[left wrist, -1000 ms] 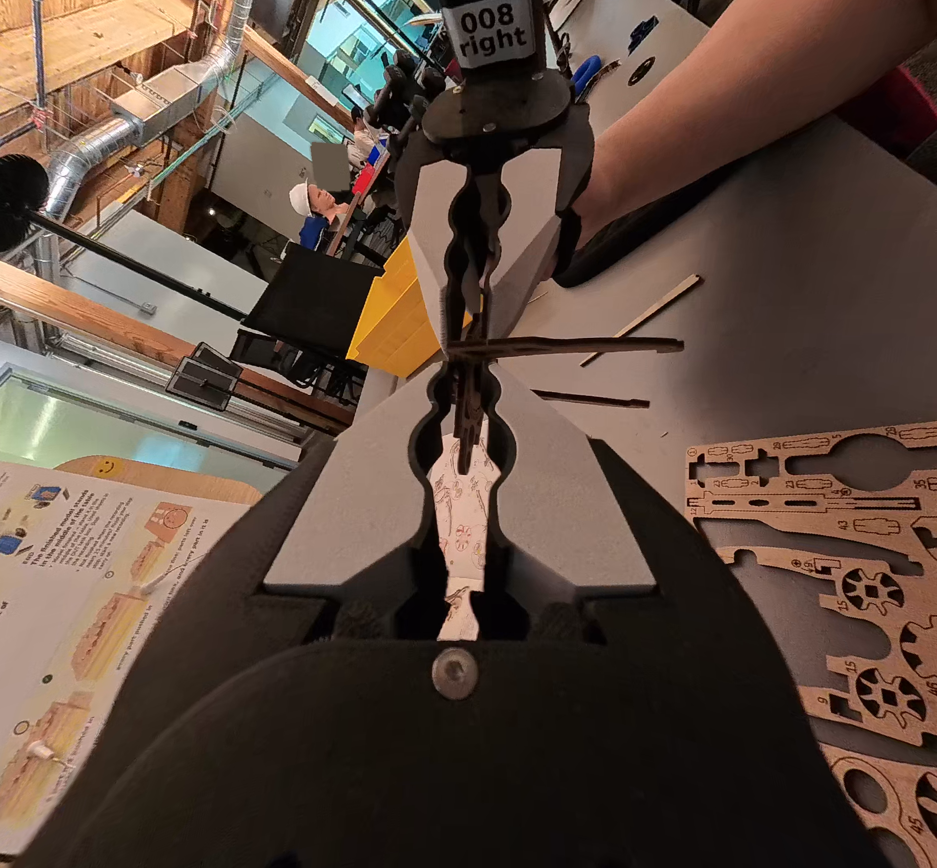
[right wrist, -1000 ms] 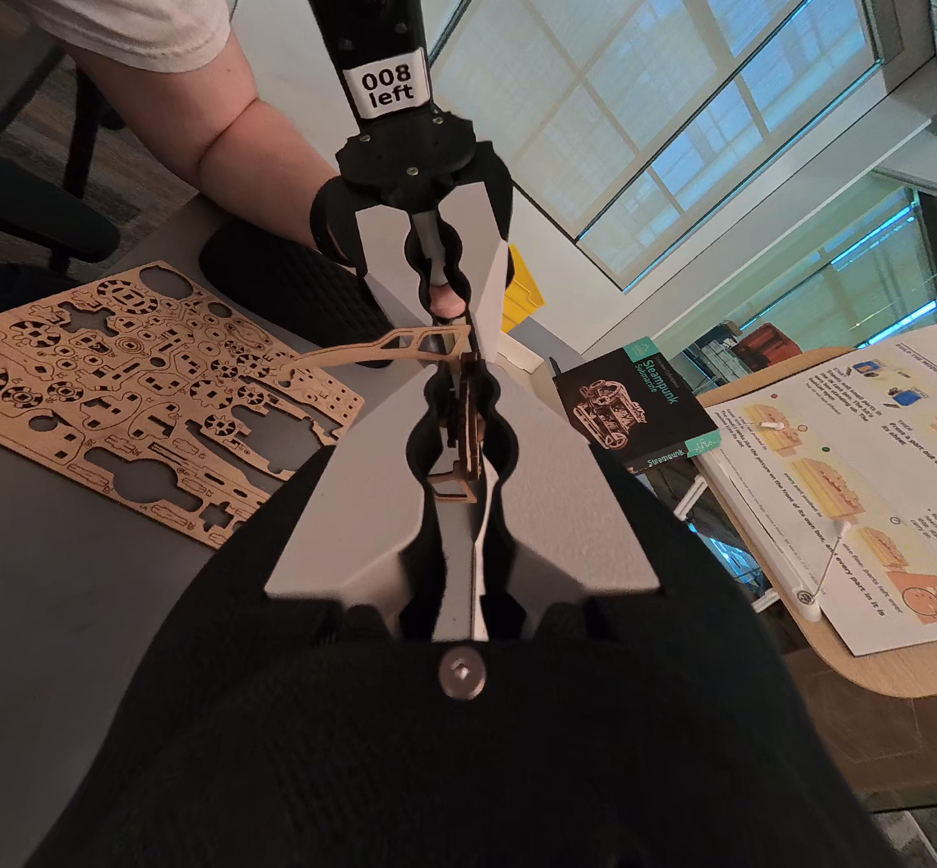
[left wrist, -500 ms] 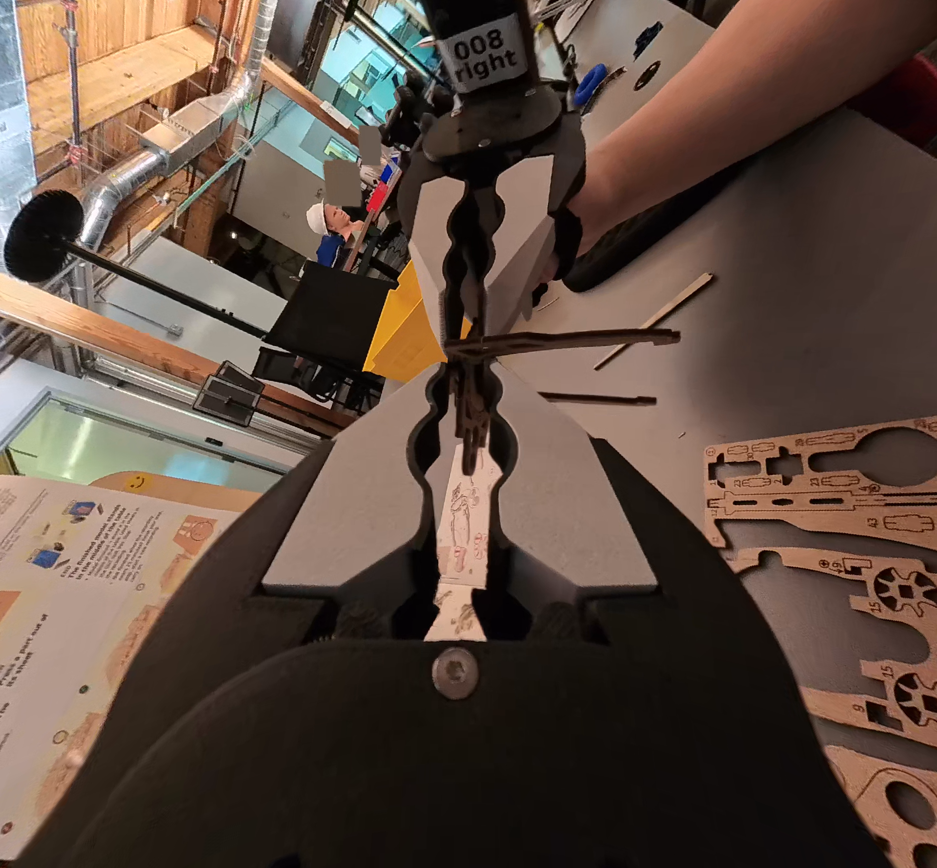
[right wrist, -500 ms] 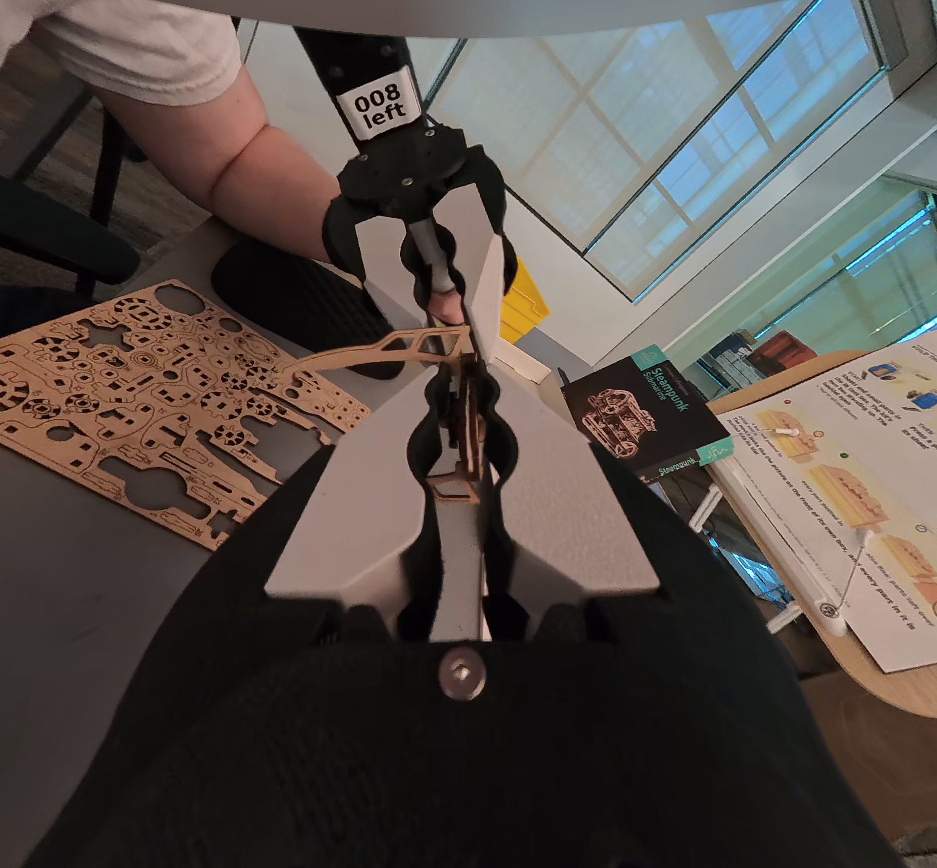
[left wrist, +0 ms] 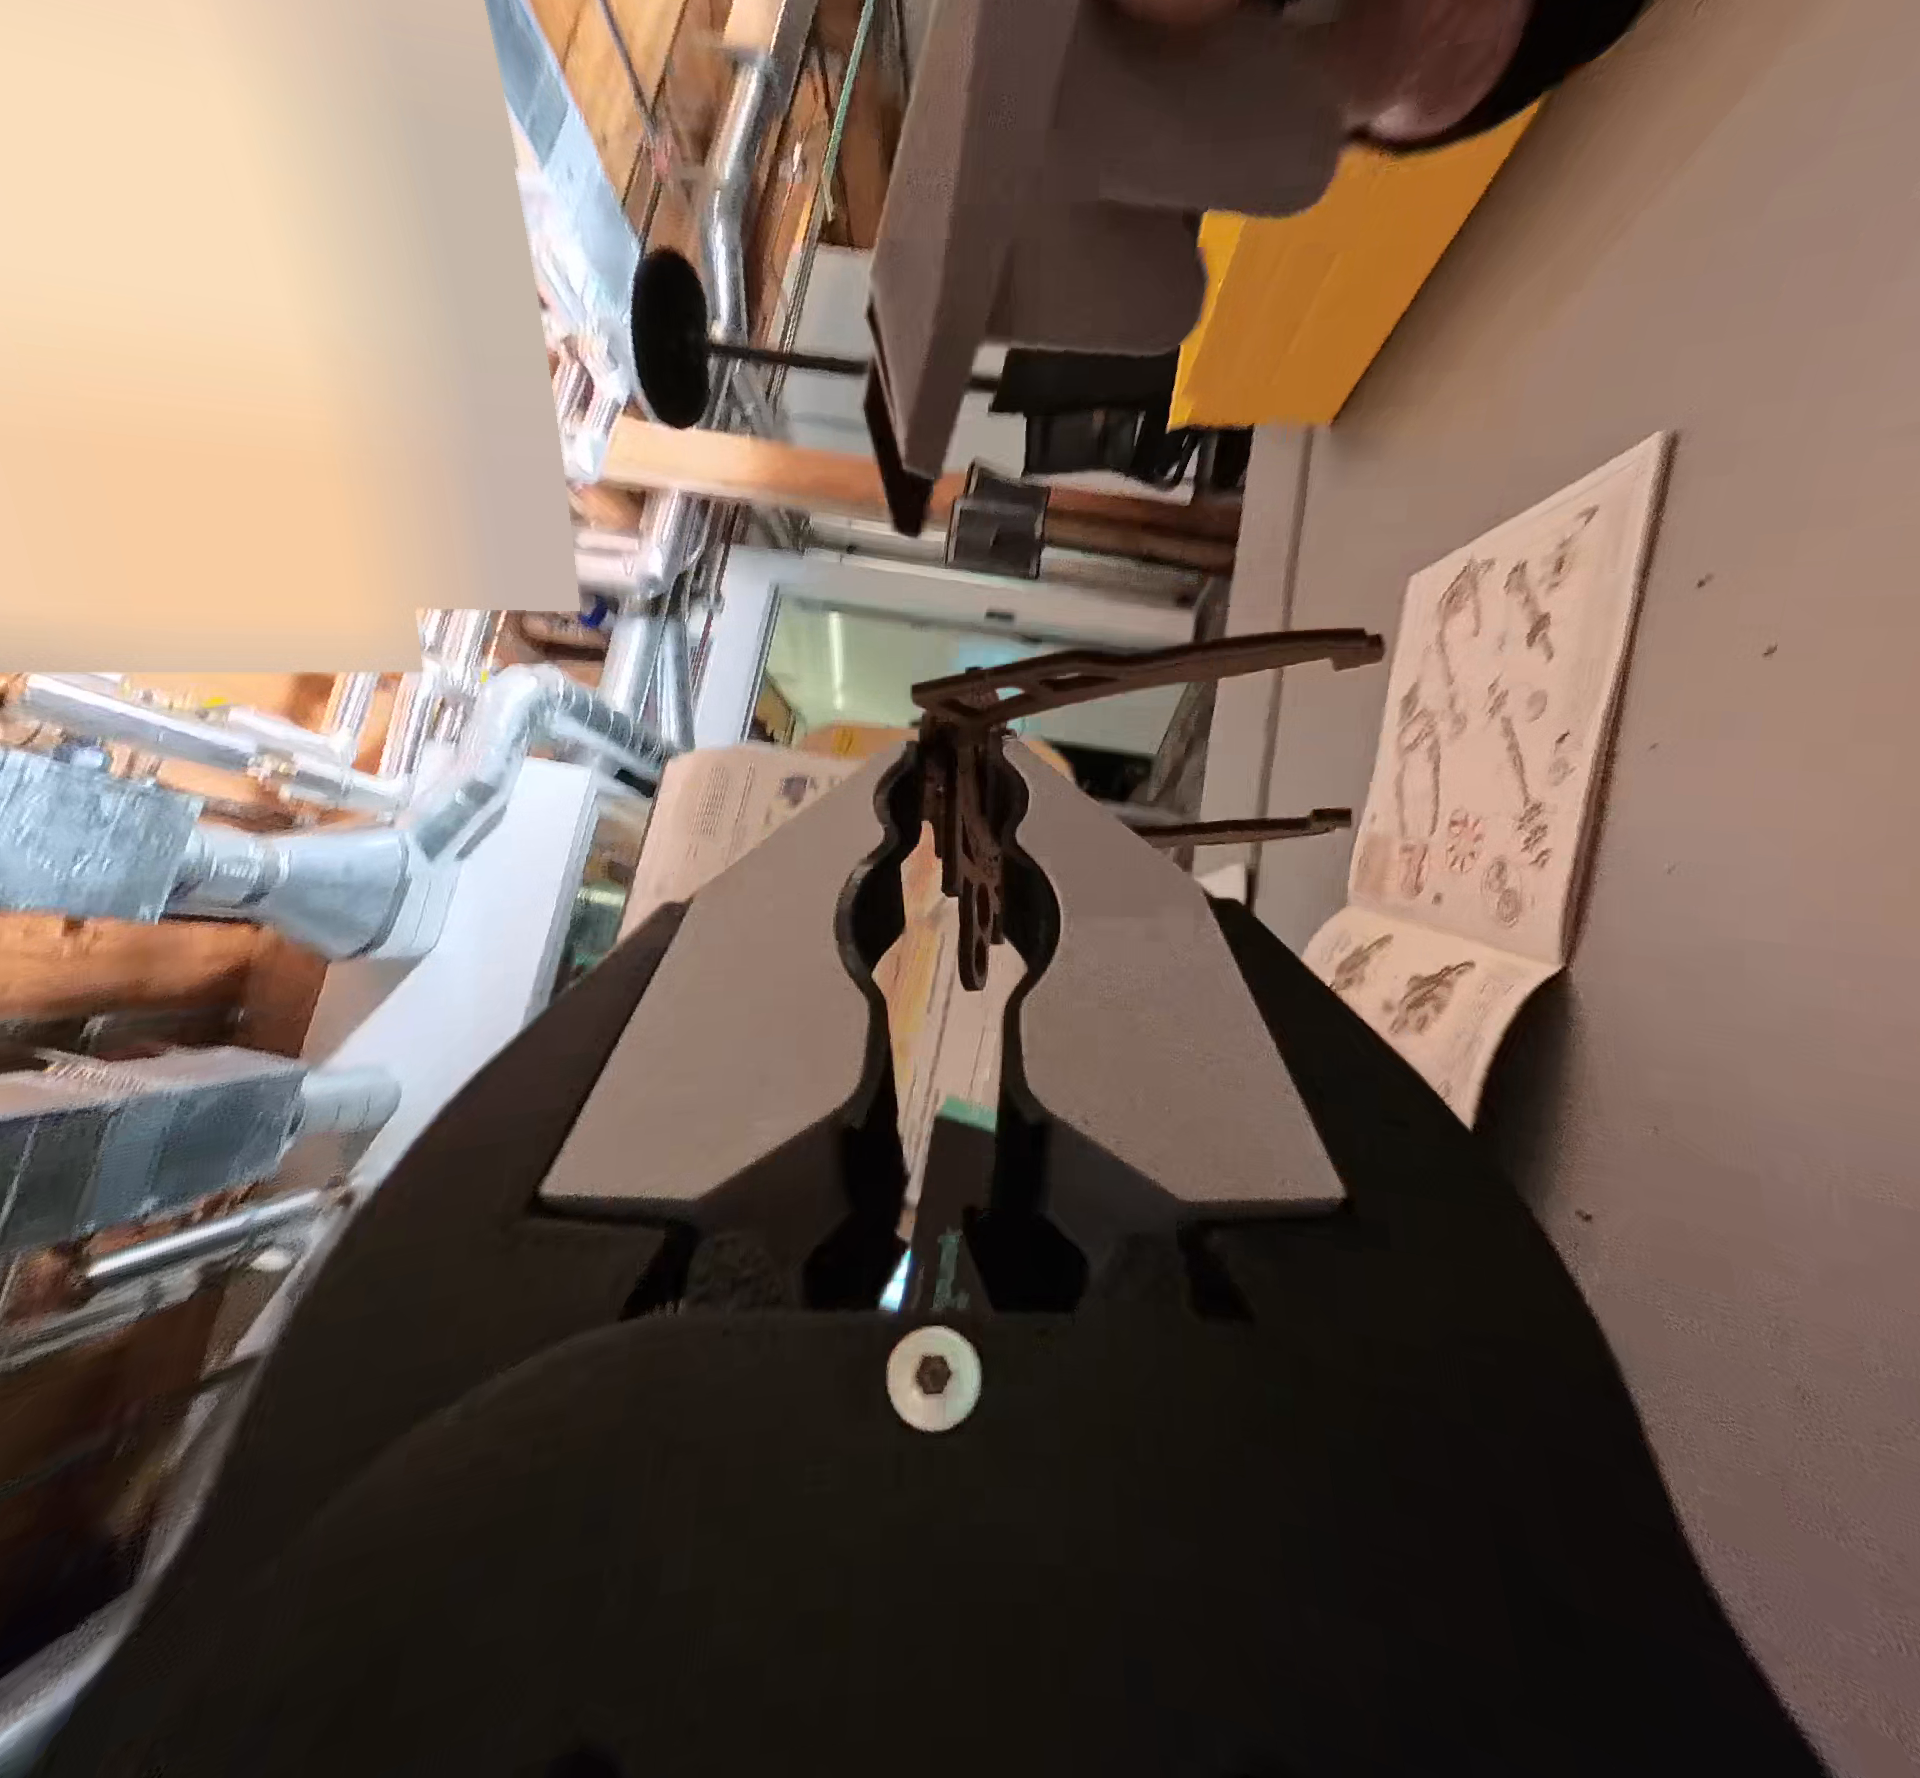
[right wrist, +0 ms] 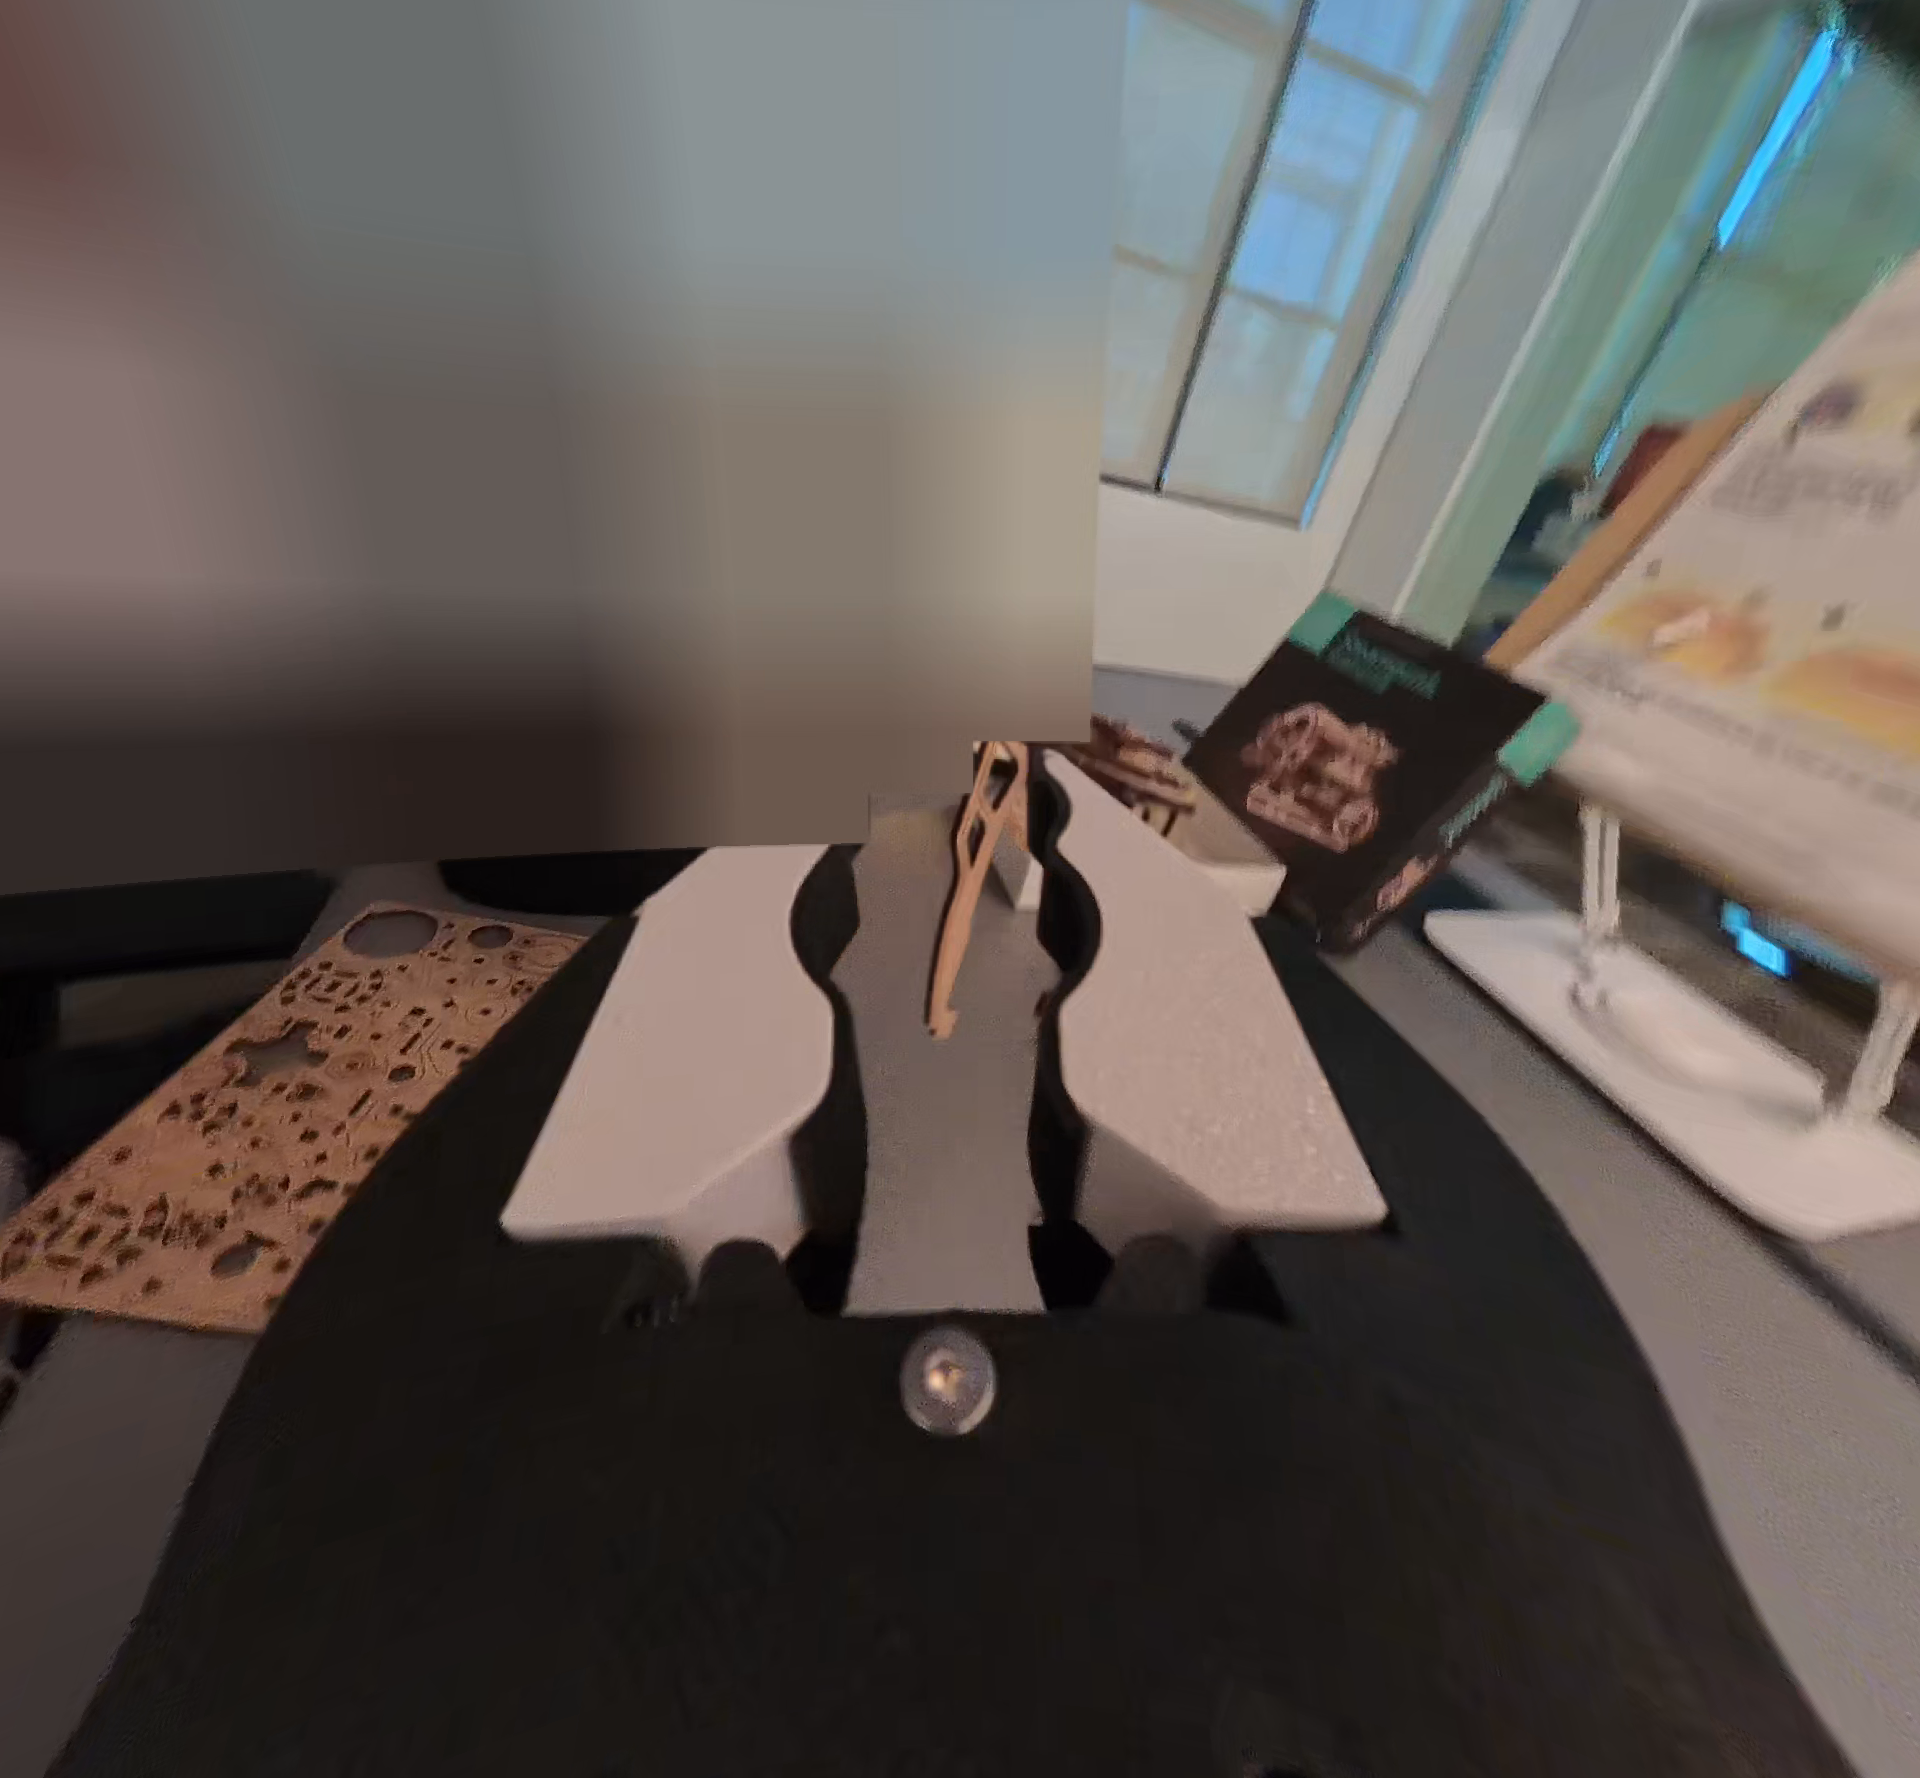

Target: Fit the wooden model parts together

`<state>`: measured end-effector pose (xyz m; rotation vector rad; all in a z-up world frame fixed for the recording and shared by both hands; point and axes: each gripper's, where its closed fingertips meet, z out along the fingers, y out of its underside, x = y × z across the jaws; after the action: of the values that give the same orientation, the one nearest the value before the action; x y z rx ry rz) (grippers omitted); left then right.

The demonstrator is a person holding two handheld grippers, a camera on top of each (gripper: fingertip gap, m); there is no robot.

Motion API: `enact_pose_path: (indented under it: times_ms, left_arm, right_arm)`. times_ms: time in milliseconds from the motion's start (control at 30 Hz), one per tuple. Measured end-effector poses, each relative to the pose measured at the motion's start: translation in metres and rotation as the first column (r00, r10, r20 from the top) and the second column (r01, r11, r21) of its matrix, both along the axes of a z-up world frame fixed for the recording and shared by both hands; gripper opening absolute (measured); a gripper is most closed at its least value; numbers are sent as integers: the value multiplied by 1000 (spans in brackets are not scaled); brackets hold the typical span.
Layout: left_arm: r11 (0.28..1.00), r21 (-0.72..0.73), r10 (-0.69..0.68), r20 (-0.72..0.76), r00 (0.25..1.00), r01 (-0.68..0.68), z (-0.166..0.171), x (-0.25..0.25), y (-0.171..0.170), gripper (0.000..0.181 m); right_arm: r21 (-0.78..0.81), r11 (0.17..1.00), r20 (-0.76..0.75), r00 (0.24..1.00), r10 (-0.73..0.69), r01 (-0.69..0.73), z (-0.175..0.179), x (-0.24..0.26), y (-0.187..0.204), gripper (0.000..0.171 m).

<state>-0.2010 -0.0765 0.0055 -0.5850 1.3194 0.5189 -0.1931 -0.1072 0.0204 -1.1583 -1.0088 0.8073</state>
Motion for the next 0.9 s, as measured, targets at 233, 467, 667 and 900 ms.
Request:
enact_pose_path:
  times_ms: [233,467,667,900]
  left_arm:
    - [993,10,117,-34,993,-117,-7,2,10,9]
    - [984,-63,163,-71,984,-167,-14,8,17,10]
    - [911,-413,2,-16,1000,-9,-7,4,1,18]
    - [344,-857,-171,343,923,383,22,-19,-4,40]
  right_arm:
    - [-8,963,96,959,-267,269,-25,-15,26,19]
    - [122,909,175,893,-414,398,-32,-5,37,1]
    - [128,949,190,932,-308,288,-36,7,38,0]
    - [271,949,122,972,-199,161,-17,2,13,0]
